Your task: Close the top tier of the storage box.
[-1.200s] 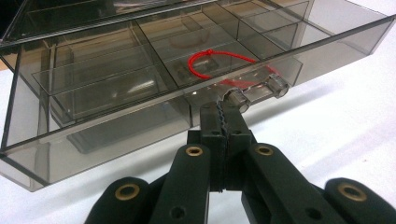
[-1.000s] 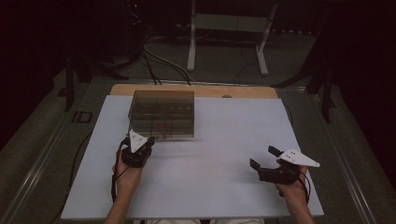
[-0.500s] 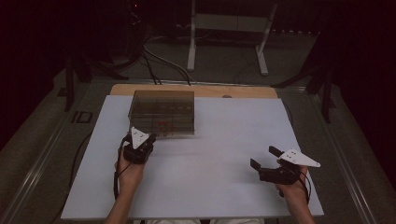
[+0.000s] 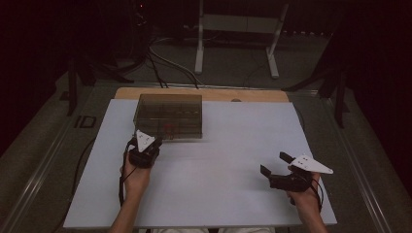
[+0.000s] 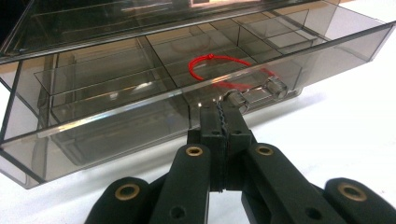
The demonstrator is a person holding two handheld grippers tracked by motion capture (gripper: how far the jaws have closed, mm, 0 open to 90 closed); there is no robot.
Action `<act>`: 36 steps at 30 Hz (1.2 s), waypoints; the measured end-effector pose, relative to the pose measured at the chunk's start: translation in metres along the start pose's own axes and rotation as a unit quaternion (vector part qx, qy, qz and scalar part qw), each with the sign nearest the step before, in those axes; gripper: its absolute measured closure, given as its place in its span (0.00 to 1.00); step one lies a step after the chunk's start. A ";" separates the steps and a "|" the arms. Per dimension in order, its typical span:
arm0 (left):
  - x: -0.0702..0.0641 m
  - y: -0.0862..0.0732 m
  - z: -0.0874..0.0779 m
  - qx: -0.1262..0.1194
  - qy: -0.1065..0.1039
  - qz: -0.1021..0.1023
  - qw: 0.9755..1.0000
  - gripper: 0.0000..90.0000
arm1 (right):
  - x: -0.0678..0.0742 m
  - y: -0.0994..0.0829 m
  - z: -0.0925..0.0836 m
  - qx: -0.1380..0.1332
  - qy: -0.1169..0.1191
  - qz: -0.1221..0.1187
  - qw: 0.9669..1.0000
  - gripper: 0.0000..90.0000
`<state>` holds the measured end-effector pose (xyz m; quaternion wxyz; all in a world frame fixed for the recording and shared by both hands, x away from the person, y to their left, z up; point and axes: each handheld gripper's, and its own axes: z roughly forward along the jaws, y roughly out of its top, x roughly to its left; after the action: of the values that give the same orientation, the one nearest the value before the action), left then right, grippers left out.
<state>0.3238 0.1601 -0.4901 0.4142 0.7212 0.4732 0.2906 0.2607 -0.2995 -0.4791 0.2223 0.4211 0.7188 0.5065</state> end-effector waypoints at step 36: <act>0.006 0.004 0.015 0.006 0.012 -0.023 1.000 1.00 | -0.001 0.000 -0.001 -0.001 -0.004 -0.001 1.000 0.06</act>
<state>0.3403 0.1600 -0.4938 0.4107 0.7089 0.4967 0.2865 0.2606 -0.3014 -0.4789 0.2258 0.4223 0.7181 0.5051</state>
